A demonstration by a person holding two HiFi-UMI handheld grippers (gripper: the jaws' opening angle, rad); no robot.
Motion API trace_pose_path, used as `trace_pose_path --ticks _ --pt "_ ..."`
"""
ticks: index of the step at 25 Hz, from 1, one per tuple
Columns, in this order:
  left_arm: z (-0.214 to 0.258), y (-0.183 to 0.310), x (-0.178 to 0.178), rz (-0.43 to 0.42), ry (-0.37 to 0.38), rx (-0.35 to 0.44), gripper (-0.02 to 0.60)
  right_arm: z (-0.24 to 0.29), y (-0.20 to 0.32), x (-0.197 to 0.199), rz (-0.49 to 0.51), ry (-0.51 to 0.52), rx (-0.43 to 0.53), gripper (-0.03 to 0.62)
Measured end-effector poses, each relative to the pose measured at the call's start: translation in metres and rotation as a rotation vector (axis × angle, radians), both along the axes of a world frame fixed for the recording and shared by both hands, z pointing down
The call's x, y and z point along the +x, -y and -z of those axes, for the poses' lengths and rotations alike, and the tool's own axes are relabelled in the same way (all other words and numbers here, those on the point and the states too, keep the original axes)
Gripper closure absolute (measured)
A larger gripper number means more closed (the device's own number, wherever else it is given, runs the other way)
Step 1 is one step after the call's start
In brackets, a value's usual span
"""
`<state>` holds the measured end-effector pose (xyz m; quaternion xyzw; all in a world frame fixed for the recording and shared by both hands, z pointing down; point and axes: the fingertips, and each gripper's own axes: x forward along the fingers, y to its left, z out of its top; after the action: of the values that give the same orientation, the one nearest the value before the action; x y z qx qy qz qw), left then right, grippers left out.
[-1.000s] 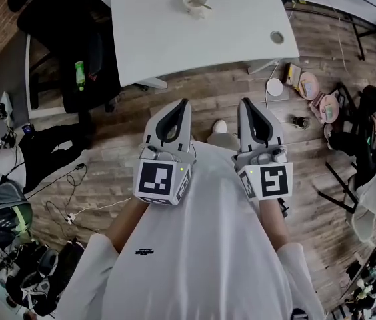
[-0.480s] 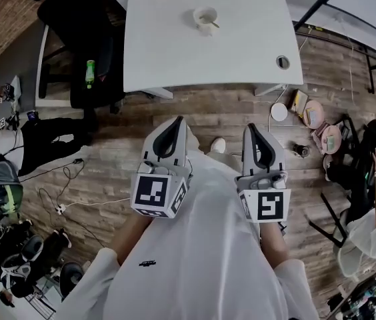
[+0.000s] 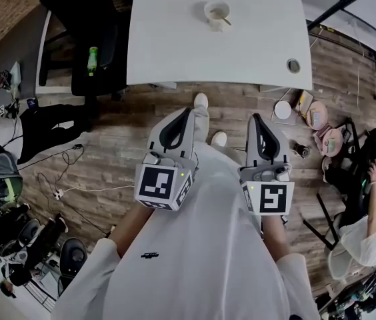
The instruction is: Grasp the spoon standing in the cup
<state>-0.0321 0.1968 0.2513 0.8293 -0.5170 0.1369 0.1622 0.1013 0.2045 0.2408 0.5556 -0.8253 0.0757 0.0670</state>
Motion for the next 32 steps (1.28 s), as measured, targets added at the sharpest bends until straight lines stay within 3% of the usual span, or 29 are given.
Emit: trace_pose_path --ticks 8,19,27,32 --pt "0.001 0.078 0.011 -0.096 -0.037 0.002 0.569 0.015 0.073 -0.008 -0.051 -0.015 0.021 0.595" --pt "-0.002 0.177 -0.023 -0.127 -0.077 0.022 0.569 0.008 0.169 -0.037 -0.087 -0.062 0.012 0.595" --pt "-0.015 0.215 -0.021 -0.189 -0.064 -0.01 0.57 0.0 0.212 -0.043 -0.096 -0.094 -0.017 0.595" --pt "-0.016 0.225 -0.019 -0.152 -0.074 -0.014 0.569 -0.009 0.222 -0.044 -0.059 -0.095 -0.039 0.594"
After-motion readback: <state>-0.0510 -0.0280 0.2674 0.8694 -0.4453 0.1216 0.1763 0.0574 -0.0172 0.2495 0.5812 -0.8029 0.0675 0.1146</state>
